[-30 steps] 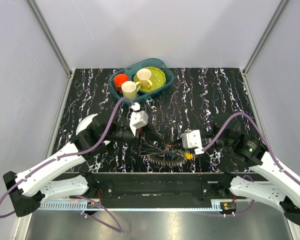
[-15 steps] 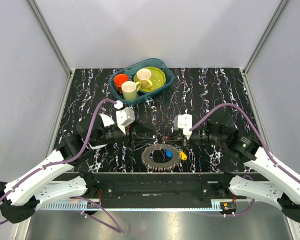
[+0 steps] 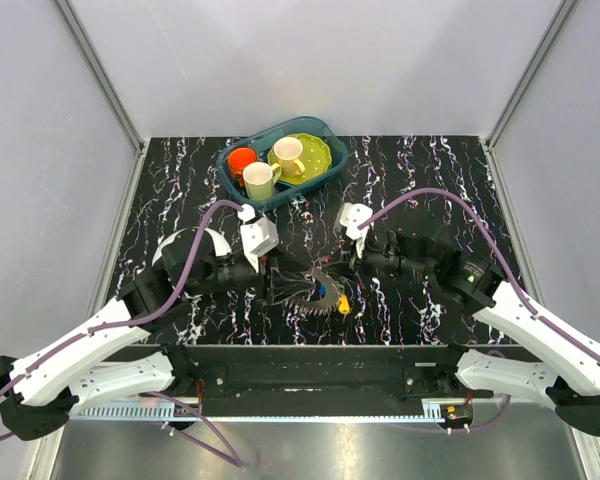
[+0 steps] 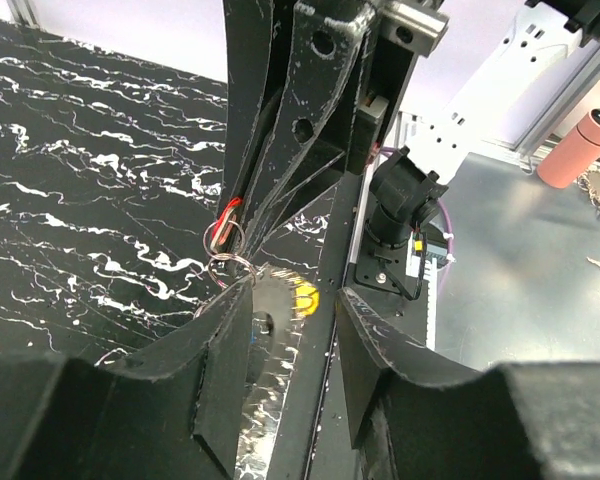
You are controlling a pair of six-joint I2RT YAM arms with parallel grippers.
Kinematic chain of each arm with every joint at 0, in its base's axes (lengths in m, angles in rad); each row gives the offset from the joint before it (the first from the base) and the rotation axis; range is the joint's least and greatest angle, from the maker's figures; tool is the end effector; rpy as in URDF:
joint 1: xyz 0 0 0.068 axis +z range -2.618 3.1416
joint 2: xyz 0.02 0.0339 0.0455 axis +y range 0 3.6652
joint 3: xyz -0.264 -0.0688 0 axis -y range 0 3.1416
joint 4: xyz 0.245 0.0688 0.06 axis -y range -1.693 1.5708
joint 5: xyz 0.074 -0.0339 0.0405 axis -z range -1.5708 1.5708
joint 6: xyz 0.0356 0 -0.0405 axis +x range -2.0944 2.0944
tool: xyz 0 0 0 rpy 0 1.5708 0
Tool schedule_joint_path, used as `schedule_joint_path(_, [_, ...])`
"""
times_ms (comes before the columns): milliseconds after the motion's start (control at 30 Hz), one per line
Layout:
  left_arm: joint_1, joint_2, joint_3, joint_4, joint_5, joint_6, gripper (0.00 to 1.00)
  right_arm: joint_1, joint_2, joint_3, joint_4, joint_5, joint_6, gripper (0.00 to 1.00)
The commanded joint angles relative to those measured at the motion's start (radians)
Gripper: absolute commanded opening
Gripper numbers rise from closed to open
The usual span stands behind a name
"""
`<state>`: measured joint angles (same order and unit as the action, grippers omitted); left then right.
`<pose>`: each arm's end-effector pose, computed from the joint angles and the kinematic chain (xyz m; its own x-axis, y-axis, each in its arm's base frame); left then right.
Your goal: Remove the keys from the keyring
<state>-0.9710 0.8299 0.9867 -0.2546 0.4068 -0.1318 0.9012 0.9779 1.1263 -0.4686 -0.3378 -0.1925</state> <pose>0.0903 -0.1570 0.3954 -0.1835 0.0545 -0.9815 0.9646 0.2023 -0.1691 0.1199 0.1704 0.3941 -0.0129 -0.3071 -0.9516 -0.9551 0.2855 -0.0792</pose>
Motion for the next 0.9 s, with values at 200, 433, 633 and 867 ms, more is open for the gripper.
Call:
schedule_joint_path(200, [-0.008,0.038,-0.009,0.044,-0.056,0.034,0.4,-0.001,-0.013,0.066,0.097,0.014,0.083,0.0])
schedule_joint_path(433, [-0.008,0.018,-0.052,0.104,-0.079,0.058,0.4,-0.001,-0.022,0.072,0.123,0.031,0.166,0.0])
schedule_joint_path(633, [-0.009,-0.058,-0.108,0.213,-0.173,0.052,0.4,-0.001,-0.012,0.099,0.139,0.078,0.303,0.0])
schedule_joint_path(867, [-0.009,-0.109,-0.134,0.232,-0.247,0.074,0.4,-0.001,0.001,0.121,0.14,0.125,0.476,0.0])
